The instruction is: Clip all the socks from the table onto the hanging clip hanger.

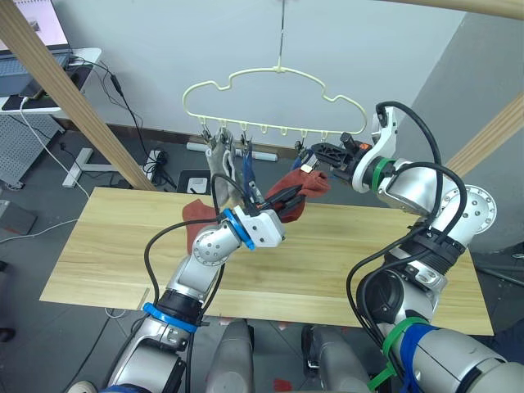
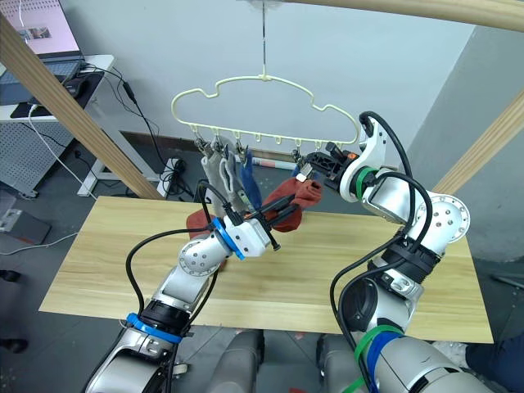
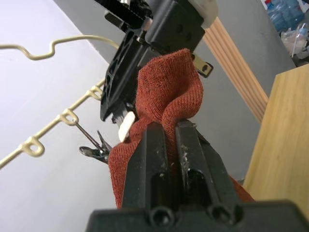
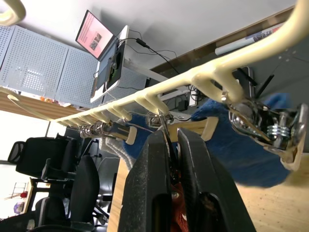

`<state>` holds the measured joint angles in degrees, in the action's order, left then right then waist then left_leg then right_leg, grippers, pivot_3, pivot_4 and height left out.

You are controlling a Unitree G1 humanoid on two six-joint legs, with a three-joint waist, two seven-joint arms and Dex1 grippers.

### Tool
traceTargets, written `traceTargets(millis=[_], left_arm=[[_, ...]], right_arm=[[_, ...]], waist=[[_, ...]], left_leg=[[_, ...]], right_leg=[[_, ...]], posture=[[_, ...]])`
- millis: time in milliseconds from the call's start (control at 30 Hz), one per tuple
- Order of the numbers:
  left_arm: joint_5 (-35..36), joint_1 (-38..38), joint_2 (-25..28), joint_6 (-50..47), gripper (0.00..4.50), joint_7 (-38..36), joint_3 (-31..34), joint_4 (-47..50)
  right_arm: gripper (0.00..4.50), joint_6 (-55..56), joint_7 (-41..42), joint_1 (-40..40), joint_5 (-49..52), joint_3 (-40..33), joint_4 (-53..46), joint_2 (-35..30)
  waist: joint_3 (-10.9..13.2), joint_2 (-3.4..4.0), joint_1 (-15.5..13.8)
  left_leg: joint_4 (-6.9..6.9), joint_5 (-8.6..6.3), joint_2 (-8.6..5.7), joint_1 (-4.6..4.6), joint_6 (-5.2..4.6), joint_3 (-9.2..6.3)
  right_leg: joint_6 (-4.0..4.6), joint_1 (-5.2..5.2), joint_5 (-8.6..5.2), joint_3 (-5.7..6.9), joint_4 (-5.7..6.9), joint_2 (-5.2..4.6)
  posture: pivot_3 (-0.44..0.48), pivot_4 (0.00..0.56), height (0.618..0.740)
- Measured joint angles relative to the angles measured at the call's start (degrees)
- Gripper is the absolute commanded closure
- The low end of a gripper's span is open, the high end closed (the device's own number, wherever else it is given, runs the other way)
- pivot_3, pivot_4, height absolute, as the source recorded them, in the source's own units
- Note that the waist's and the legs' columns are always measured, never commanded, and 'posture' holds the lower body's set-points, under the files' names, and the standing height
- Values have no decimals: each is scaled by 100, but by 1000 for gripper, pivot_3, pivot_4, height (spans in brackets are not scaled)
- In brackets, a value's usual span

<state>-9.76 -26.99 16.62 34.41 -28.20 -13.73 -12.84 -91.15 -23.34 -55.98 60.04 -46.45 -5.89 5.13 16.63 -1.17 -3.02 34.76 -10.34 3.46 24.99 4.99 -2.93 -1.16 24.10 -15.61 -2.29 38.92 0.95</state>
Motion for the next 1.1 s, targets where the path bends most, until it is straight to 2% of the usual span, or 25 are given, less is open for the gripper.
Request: traceTargets(millis=[67, 167, 400, 533, 667, 767, 867, 933, 1000, 1033, 1100], left_arm=[[-7, -7, 8, 3, 4500, 7, 0, -73], [-9, -9, 11, 3, 4500, 8, 0, -104], [93, -62, -44, -94, 4500, -93, -17, -104], [391, -94, -224, -539, 4500, -366, -82, -121], [880, -88, -371, -1221, 3416, -792, -127, -143], [1305, -5, -434, -1902, 2541, -1047, -78, -140], [1705, 126, -456, -2494, 1648, -1263, -18, 81], [2135, 295, -394, -3106, 1037, -1356, 144, 473], [2664, 459, -133, -3901, 381, -1388, 488, 962], [2879, 512, 15, -4248, 123, -1396, 647, 1194], [3307, 604, 289, -4869, 113, -1421, 918, 1715]], right_arm=[[3586, -1, -125, 26, 161, -14, 42, -24], [2363, -50, -347, 103, 335, -121, 187, -33], [26, -81, -807, 145, 668, -433, 383, -66], [26, 160, -987, 274, 1787, -386, 339, -427], [0, 317, -738, 1223, 2848, 413, -282, -1381], [0, 451, -302, 1922, 2831, 1097, -1100, -2107], [0, 959, 197, 2497, 1934, 1973, -1992, -2727], [0, 1617, 568, 2947, 840, 2870, -2559, -3130], [0, 2449, 854, 3329, -314, 3819, -2925, -3250], [169, 2836, 933, 3441, -774, 4149, -2994, -3180], [561, 3514, 969, 3488, -1561, 4653, -2998, -2918]], waist=[[0, 0, 2], [1, 1, 17], [4, 4, 107], [4, 5, 167], [4, 5, 191], [6, 8, 260], [6, 8, 358], [6, 8, 404], [7, 8, 476], [7, 8, 499], [7, 8, 500]], left_leg=[[0, 0, 0, 0, 0, 0], [-1, 0, 1, 3, -1, 1], [-4, 0, 2, 14, -1, 3], [-3, -4, 1, 26, -9, 3], [-1, -13, 1, 35, -24, 4], [5, -19, 1, 42, -34, 6], [7, -19, 7, 40, -34, 4], [7, -19, 12, 34, -34, 3], [6, -18, 20, 29, -33, 0], [6, -18, 23, 25, -33, 0], [7, -17, 24, 22, -32, 1]], right_leg=[[0, 0, 0, 0, 0, 0], [0, 4, 0, -1, 0, 0], [0, 16, 0, -1, 0, 2], [0, 23, 0, 0, -2, 2], [-4, 24, -4, 0, -5, 1], [-10, 29, -7, -2, -6, 1], [-12, 31, -8, -2, -3, 7], [-14, 33, -9, -2, 1, 11], [-14, 34, -10, -3, 2, 21], [-14, 34, -10, -6, 3, 26], [-15, 33, -10, -6, 7, 27]], posture=[[139, 279, 740], [139, 279, 740], [124, 278, 740], [105, 277, 740], [96, 276, 740], [94, 275, 740], [96, 275, 740], [104, 273, 740], [104, 273, 740], [115, 273, 740], [115, 273, 740]])
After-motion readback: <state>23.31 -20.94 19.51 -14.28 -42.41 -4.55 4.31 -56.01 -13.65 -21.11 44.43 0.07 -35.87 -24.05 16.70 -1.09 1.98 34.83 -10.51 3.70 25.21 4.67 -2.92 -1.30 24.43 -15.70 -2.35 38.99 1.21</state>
